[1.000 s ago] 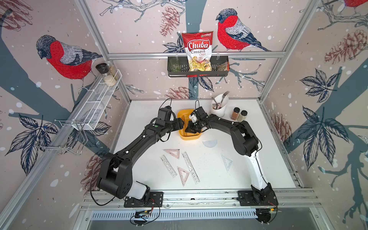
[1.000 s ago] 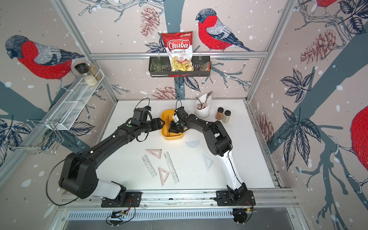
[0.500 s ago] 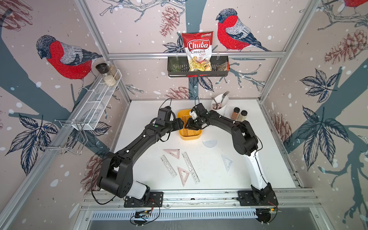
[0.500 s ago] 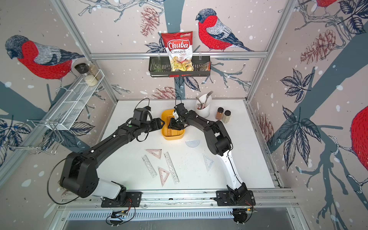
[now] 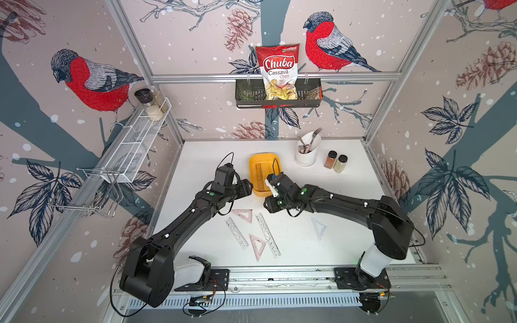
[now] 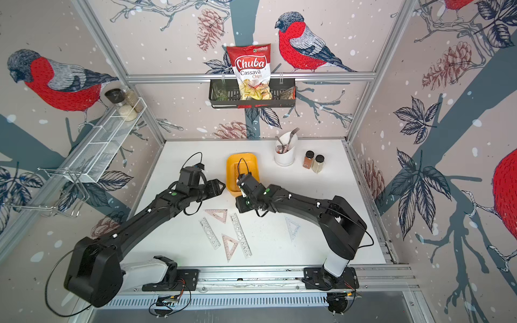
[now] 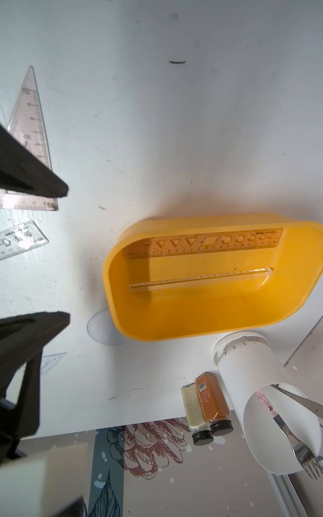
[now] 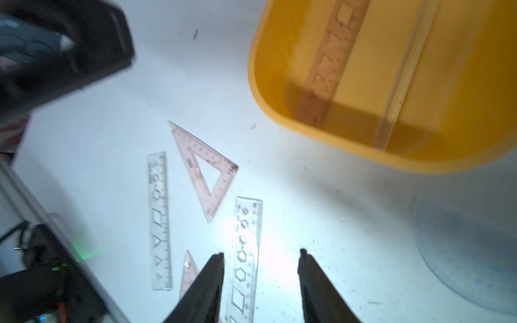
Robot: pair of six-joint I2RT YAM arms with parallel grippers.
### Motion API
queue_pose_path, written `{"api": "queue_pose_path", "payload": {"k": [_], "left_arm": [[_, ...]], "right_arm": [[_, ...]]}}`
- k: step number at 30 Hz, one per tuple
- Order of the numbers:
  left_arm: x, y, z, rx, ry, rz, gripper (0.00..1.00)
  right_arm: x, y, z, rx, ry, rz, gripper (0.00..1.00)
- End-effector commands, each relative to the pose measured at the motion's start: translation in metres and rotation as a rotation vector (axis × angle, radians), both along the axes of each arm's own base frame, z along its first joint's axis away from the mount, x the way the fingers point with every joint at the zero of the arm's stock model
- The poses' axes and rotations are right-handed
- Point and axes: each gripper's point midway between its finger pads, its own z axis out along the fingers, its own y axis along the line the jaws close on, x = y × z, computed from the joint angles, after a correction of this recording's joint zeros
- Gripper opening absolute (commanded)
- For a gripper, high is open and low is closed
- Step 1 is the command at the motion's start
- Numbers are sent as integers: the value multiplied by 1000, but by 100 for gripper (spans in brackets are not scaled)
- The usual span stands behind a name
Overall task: Put the scattered rulers into the storage box
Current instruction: Place the ruler in the storage box, then pick up the ruler from the center of the board.
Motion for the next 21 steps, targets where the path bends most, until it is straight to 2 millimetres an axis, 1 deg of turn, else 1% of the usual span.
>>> {"api": "queue_pose_path", "payload": {"k": [1,5,9,11,15,21], "left_arm": [[-11,5,-8,-13,18,24,69],[-21,8,-16,-22,34,29,69],[-27,8,-22,-30,46,27,70],[-28,7,-24,-33,46,24,70],[-29,6,-28,-33,50,21,70],[-30,0,-30,-39,56,9,70]], "right_arm": [[-15,1,-13,-38,-94,-48,49],[-47,7,-39,-84,-94,-22,51],[-58,10,-55,-140,-108,-16,59],[-60,8,-64,-181,-114,-18,61],[-59,1,-79,-247,-117,-36,61],[-47,-13,-89,-305,-129,-103,52]]}}
